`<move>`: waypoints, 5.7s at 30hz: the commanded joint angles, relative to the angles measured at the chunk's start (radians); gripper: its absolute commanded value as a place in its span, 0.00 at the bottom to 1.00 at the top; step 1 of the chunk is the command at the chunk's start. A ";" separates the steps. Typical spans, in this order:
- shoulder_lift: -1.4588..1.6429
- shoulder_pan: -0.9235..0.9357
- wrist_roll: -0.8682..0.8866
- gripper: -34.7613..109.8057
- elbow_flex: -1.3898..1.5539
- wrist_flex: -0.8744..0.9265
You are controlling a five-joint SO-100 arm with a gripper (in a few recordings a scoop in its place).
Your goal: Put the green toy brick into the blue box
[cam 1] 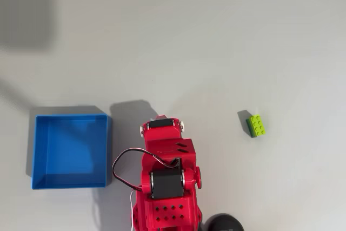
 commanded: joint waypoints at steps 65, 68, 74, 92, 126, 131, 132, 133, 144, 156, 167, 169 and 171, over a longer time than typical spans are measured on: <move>-0.948 0.399 0.393 0.24 -1.134 0.495; -1.017 0.469 0.416 0.24 -1.201 0.495; -1.132 0.624 0.400 0.24 -1.315 0.489; -1.362 0.931 0.201 0.41 -1.331 0.209; -1.617 0.887 0.249 0.33 -1.198 0.078; -1.617 0.897 0.236 0.33 -1.187 0.040; -1.617 0.900 0.233 0.33 -1.183 0.032; -1.617 0.904 0.229 0.33 -1.178 0.025; -1.617 0.936 0.179 0.27 -1.095 -0.094; -1.617 0.896 0.186 0.24 -1.190 -0.052; -1.615 0.627 0.192 0.24 -1.534 0.196; -1.614 0.560 0.176 0.24 -1.569 0.232; -1.608 0.491 0.163 0.24 -1.589 0.256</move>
